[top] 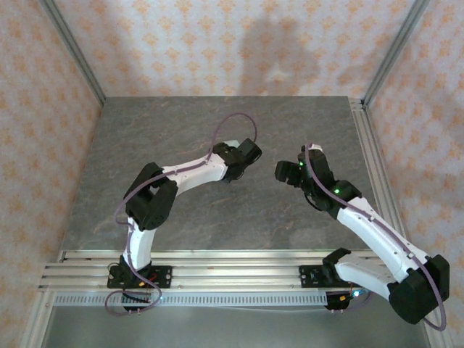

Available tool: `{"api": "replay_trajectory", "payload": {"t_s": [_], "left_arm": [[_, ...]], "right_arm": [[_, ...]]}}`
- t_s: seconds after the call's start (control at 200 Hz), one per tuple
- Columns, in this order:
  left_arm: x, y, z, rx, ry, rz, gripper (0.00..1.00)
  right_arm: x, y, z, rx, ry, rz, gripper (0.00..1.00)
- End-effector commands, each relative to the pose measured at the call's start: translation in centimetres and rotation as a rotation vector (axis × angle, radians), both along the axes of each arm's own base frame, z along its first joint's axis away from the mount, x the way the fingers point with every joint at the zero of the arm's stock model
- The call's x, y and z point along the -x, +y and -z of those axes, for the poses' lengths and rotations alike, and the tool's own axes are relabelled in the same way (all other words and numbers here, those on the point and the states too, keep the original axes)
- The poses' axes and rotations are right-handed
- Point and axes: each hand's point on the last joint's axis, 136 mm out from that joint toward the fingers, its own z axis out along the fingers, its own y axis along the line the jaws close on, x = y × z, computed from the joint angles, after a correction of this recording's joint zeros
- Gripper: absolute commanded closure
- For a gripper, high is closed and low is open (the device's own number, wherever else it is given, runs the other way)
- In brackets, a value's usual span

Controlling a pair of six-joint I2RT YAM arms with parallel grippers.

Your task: Fold the paper box

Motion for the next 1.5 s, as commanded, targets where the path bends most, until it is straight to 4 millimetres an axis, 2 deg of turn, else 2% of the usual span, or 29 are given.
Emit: {"api": "replay_trajectory", "payload": {"t_s": [0.0, 0.125, 0.145, 0.255, 0.375, 0.445, 0.526, 0.596, 0.706, 0.801, 0.936, 1.026, 1.136, 1.236, 1.391, 1.492], "left_arm": [[0.6, -0.5, -1.2, 0.075, -0.001, -0.007, 0.24], [1.5, -1.2, -1.5, 0.171, 0.026, 0.003, 0.17], [1.7, -1.3, -2.6, 0.204, 0.013, 0.007, 0.16], [2.3, -1.7, -3.4, 0.309, 0.011, 0.007, 0.12], [2.9, -1.2, -4.4, 0.446, -0.003, -0.025, 0.03], [3.2, -0.4, -5.3, 0.531, -0.025, -0.049, 0.01], [3.4, 1.4, -6.4, 0.636, -0.062, -0.097, 0.00], [3.3, 3.7, -7.6, 0.730, -0.118, -0.156, 0.00], [3.4, 8.9, -8.5, 0.832, -0.237, -0.286, 0.00], [4.1, 13.4, -9.4, 0.903, -0.376, -0.365, 0.00], [5.9, 19.0, -8.9, 0.918, -0.551, -0.461, 0.00], [6.7, 21.6, -8.0, 0.911, -0.628, -0.498, 0.00], [6.6, 22.8, -6.9, 0.902, -0.672, -0.473, 0.00], [5.9, 23.3, -5.9, 0.896, -0.680, -0.463, 0.00], [4.6, 24.1, -3.8, 0.910, -0.682, -0.472, 0.00], [3.9, 24.4, -3.0, 0.983, -0.686, -0.483, 0.00]], "right_arm": [[-0.1, -0.9, -0.4, 0.024, -0.024, 0.027, 0.14], [-0.3, -0.9, -0.7, 0.029, -0.035, 0.026, 0.14], [-0.3, -0.9, -0.6, 0.031, -0.034, 0.028, 0.14], [-0.6, -0.8, -0.8, 0.036, -0.055, 0.019, 0.12], [-0.9, -0.8, -1.1, 0.044, -0.088, 0.012, 0.07], [-1.1, -0.8, -1.3, 0.062, -0.113, 0.003, 0.03], [-1.5, -1.3, -1.7, 0.108, -0.166, 0.001, 0.00], [-2.0, -2.3, -1.9, 0.166, -0.231, 0.022, 0.01], [-3.0, -4.8, -1.7, 0.234, -0.315, 0.088, 0.01], [-3.6, -7.5, -0.5, 0.287, -0.359, 0.165, 0.01], [-4.1, -12.4, 1.8, 0.360, -0.414, 0.337, 0.01], [-4.9, -13.8, 3.2, 0.364, -0.447, 0.339, 0.01], [-6.2, -15.5, 6.0, 0.371, -0.417, 0.375, 0.00], [-7.3, -16.5, 6.4, 0.325, -0.437, 0.419, 0.00], [-9.1, -15.6, 8.4, 0.274, -0.421, 0.346, 0.00], [-9.3, -14.9, 9.5, 0.268, -0.429, 0.304, 0.00]]}}
